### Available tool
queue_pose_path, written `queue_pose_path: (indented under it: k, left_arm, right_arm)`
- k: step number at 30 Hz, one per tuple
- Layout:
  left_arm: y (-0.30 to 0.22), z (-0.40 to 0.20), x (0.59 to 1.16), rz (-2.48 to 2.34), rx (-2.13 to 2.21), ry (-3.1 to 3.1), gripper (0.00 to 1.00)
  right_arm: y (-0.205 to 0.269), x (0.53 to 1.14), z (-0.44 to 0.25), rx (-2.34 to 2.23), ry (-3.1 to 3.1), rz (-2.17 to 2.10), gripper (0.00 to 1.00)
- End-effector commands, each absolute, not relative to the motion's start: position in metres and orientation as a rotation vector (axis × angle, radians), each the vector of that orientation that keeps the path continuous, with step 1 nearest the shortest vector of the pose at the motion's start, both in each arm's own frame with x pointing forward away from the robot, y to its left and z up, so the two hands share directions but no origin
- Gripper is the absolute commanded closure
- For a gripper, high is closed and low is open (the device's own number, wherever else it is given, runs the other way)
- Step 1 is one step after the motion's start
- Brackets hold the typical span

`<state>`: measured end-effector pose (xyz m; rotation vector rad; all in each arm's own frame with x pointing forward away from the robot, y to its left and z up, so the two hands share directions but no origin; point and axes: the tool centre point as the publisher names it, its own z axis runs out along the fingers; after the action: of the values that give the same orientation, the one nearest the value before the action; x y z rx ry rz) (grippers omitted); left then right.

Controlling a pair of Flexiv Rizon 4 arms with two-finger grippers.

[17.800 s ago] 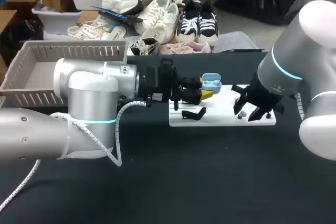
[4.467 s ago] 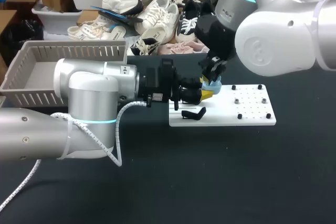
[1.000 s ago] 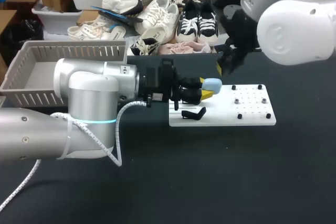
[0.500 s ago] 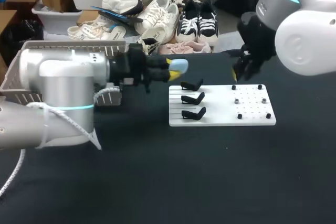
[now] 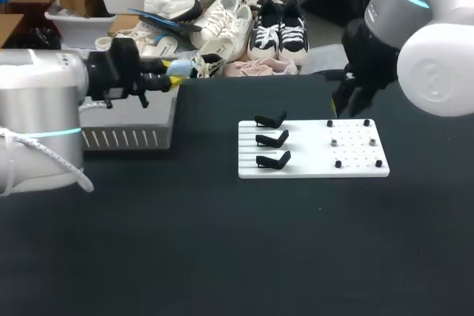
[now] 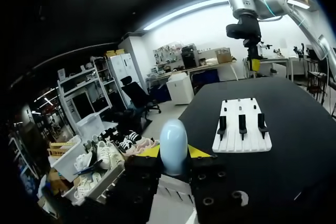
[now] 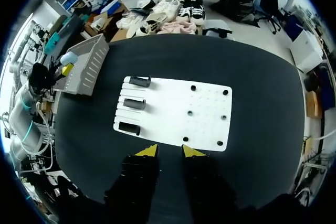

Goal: Pick up each earbud case from the left stands, insert the matching earbuds, close the lid, and place the case in the box.

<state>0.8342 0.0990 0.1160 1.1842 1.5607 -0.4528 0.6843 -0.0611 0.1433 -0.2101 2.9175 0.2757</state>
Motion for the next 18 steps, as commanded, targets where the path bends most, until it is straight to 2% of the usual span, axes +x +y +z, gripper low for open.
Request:
queue_pose_path:
  k: [1, 9, 17, 18]
  left_arm:
    - [0.132, 0.105, 0.839, -0.451, 1.140, 1.575, 1.00]
    - [0.170, 0.076, 0.860, -0.467, 1.118, 1.676, 1.00]
    - [0.175, 0.055, 0.869, -0.503, 1.150, 1.743, 1.00]
    - [0.175, 0.055, 0.869, -0.506, 1.152, 1.741, 0.90]
  right_arm:
    - [-0.055, 0.680, 0.146, -0.186, 2.926, 0.246, 0.76]
    - [-0.043, 0.679, 0.153, -0.159, 2.944, 0.210, 0.76]
    - [-0.038, 0.674, 0.153, -0.138, 2.948, 0.198, 0.77]
    - [-0.038, 0.673, 0.153, -0.135, 2.948, 0.197, 0.77]
